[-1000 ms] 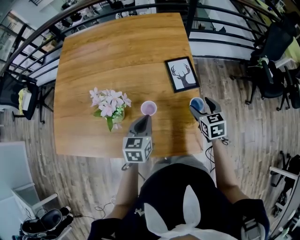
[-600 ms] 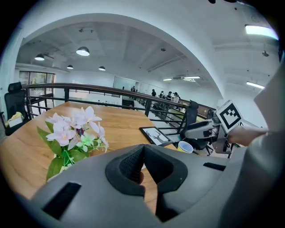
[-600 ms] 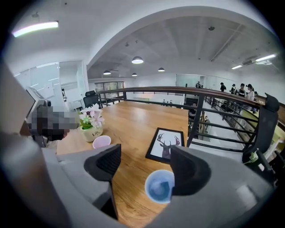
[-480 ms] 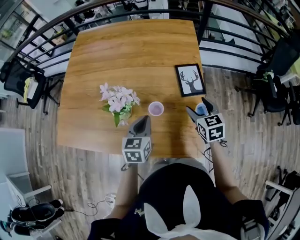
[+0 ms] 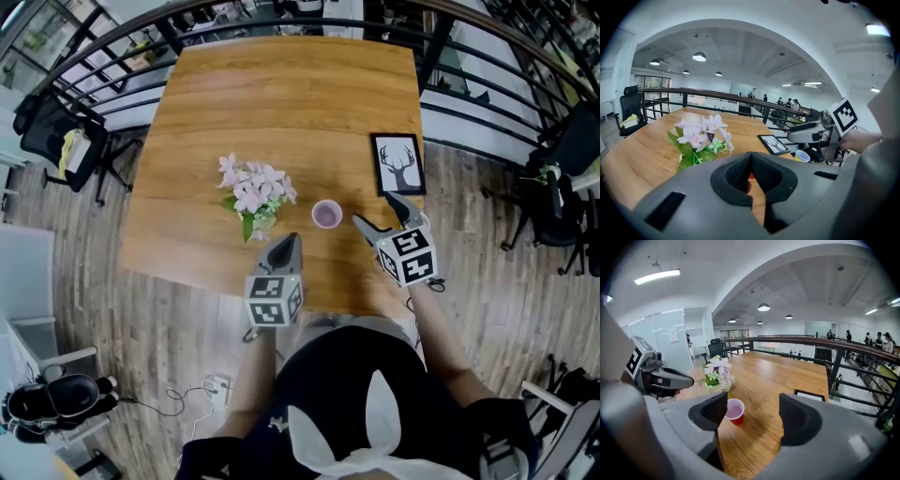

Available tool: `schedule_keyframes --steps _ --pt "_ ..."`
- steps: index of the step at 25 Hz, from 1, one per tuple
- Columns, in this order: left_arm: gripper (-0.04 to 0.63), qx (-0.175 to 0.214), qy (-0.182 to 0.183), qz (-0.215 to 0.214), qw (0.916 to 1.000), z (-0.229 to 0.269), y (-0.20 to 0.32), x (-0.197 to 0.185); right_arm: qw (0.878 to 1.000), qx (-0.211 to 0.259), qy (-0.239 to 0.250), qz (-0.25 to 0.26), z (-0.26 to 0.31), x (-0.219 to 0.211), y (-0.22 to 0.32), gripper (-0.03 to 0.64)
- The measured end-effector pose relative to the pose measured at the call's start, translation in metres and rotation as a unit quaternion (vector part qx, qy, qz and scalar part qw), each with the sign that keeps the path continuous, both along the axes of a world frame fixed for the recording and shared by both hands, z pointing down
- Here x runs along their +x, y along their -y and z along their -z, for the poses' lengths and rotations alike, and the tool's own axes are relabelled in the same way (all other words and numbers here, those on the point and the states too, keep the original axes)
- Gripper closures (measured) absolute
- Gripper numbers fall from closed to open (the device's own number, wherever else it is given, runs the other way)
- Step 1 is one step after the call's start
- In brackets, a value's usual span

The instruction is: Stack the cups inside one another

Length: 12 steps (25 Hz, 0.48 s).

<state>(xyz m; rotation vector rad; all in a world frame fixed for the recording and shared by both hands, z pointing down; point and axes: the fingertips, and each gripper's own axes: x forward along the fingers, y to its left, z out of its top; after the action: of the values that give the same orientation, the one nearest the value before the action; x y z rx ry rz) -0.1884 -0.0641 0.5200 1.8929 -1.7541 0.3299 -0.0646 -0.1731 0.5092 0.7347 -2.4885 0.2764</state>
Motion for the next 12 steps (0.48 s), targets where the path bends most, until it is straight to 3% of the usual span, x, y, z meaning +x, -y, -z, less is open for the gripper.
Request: schedule_keyframes --steps 12 --pt "0.580 -0.015 0.003 0.029 0.9995 -0.003 -0.012 -0.020 0.997 -0.025 -0.004 0.067 -0.022 -0.056 -0.020 0.255"
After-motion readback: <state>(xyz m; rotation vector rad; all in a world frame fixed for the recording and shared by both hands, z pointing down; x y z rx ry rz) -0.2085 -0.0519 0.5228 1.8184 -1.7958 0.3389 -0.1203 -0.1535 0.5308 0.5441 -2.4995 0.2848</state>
